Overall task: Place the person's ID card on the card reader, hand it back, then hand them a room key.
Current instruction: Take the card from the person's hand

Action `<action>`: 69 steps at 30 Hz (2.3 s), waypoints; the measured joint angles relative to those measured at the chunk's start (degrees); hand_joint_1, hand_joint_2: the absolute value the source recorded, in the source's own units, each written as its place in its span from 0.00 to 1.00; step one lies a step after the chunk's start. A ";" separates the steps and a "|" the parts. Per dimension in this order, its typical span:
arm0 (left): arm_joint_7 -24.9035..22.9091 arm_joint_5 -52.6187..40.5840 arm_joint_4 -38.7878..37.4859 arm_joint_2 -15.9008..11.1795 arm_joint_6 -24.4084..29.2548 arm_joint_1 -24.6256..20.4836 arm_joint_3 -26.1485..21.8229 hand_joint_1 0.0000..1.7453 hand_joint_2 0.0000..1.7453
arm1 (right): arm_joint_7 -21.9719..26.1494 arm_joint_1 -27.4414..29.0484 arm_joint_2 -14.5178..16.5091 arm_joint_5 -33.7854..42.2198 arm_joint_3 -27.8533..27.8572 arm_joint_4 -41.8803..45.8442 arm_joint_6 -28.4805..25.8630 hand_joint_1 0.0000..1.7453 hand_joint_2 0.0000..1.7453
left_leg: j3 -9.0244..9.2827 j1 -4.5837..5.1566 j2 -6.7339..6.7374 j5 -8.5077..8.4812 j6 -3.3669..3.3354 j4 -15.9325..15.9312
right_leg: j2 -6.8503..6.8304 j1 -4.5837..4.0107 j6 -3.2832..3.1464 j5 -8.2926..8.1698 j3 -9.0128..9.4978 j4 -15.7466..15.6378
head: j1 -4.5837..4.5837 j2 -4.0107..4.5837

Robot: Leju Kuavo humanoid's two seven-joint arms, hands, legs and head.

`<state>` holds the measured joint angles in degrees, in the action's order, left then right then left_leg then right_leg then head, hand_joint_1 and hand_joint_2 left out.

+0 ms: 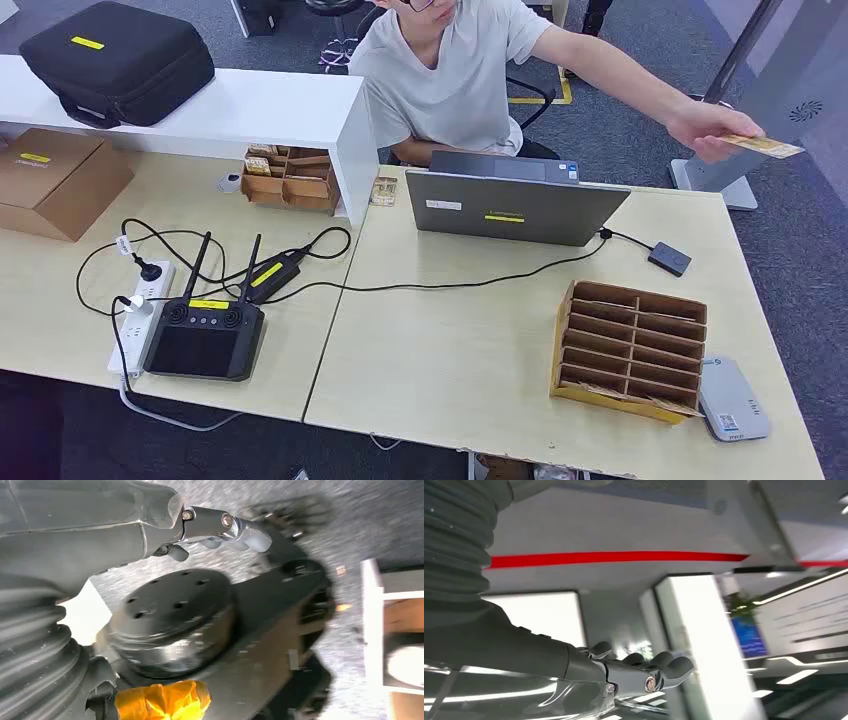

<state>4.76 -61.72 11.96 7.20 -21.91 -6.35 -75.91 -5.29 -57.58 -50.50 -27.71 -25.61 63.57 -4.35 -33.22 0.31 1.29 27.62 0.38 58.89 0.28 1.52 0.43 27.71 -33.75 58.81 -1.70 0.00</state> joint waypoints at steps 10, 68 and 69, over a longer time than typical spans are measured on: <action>8.26 -0.32 0.00 1.03 2.75 0.31 0.00 0.00 1.00 | 0.46 -7.05 -0.06 5.11 -24.65 6.32 -4.78 0.00 1.00 | -0.19 -0.09 -0.94 -0.25 0.10 0.04 | -0.89 -0.10 0.00 -0.02 0.13 0.00 | 0.02 0.00; 2.30 4.70 -0.35 0.85 -9.17 0.32 -5.04 0.00 1.00 | 6.05 -5.84 3.10 11.92 -38.72 0.75 -14.60 1.00 1.00 | -0.26 -0.27 -1.29 -0.28 0.15 0.13 | -1.20 -0.21 0.02 0.00 0.13 -0.15 | 0.00 0.00; 2.29 4.70 -0.35 0.85 -9.17 0.32 -5.05 0.00 1.00 | 6.38 -4.49 1.86 12.77 -38.30 0.94 -15.46 1.00 1.00 | -0.27 -0.29 -1.32 -0.27 0.14 0.14 | -1.23 -0.21 0.02 0.00 0.15 -0.19 | 0.00 0.00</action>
<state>7.05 -57.02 11.61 8.05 -31.08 -6.02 -80.96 1.09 -62.07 -48.64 -14.93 -63.91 64.51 -19.80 -33.49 0.02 -0.03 27.35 0.52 59.02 -0.95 1.32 0.45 27.71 -33.61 58.63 -1.69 0.00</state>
